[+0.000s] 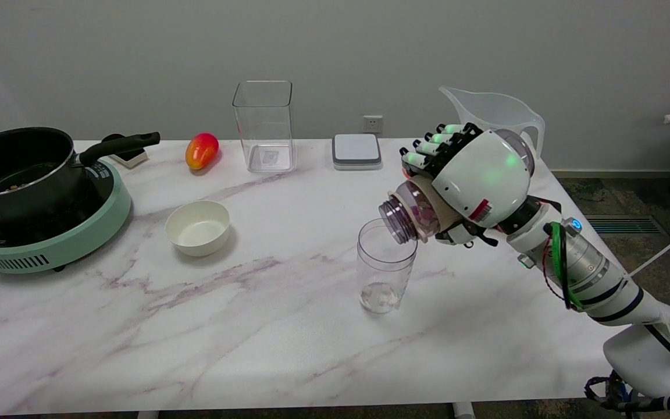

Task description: Pour the contents of the bottle into the measuring cup.

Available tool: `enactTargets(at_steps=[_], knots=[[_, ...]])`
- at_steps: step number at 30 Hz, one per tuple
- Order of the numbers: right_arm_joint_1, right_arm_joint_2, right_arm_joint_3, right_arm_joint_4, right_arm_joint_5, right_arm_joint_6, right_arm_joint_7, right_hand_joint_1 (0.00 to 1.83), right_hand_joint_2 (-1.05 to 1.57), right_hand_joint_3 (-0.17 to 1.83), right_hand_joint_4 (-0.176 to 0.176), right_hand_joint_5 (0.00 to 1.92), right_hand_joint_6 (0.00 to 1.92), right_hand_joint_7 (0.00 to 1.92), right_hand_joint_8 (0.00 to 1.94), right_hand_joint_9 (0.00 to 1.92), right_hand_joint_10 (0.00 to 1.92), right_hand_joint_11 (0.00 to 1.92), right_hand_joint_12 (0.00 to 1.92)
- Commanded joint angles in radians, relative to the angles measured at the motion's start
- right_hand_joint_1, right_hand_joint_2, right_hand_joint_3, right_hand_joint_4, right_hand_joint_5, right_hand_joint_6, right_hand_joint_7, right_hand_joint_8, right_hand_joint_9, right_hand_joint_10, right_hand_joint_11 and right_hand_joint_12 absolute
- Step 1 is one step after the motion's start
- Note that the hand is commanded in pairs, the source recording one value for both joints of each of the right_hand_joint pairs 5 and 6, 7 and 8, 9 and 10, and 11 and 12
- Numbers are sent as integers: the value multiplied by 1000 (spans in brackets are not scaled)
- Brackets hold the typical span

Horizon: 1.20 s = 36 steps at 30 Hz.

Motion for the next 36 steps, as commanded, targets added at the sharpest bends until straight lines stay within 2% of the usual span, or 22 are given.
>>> enactTargets(at_steps=[1,11,36], knots=[[8,49,16,18,-50,2,2,1462,1332,276,0,1920,1920,1920,1920,1569,1569,1290,1290],[27,122,31,20,-48,-14,3,1463,1328,277,0,1920,1920,1920,1920,1567,1567,1289,1289],[58,136,19,33,-77,-17,-5,1460,1323,281,0,1920,1920,1920,1920,1566,1566,1288,1288]])
